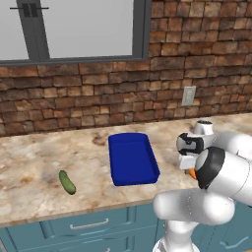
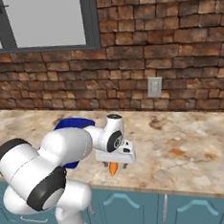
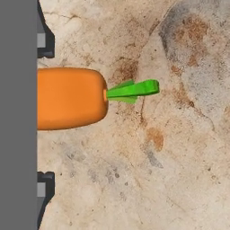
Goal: Place the two vegetables and bowl onto the tray for setting up a vegetable dip station.
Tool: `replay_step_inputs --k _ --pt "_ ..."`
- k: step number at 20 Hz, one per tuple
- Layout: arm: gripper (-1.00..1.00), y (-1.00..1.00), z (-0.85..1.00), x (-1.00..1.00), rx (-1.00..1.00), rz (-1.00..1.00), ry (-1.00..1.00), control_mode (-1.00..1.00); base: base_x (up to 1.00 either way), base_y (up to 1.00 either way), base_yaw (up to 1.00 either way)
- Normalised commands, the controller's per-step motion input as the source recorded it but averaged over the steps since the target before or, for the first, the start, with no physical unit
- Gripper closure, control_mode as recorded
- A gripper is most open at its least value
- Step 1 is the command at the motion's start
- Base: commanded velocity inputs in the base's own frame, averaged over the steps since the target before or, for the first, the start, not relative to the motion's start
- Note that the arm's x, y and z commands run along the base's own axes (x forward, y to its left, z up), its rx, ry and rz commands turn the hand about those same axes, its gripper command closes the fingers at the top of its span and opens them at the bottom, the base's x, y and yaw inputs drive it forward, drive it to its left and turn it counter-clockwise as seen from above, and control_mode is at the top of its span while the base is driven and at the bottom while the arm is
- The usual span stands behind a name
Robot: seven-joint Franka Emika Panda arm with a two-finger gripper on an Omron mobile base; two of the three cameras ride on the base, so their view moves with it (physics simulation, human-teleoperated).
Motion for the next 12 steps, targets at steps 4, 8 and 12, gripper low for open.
replay_step_inputs --k 4,8,12 --pt "1.00 0.04 -0.13 0.04 0.00 0.00 0.01 -1.00 0.00 0.00 0.00" --pt "1.00 0.08 -0.04 0.00 0.00 0.00 0.01 -1.00 0.00 0.00 0.00" --pt "1.00 0.00 0.00 0.00 0.00 0.00 0.00 -1.00 0.00 0.00 0.00"
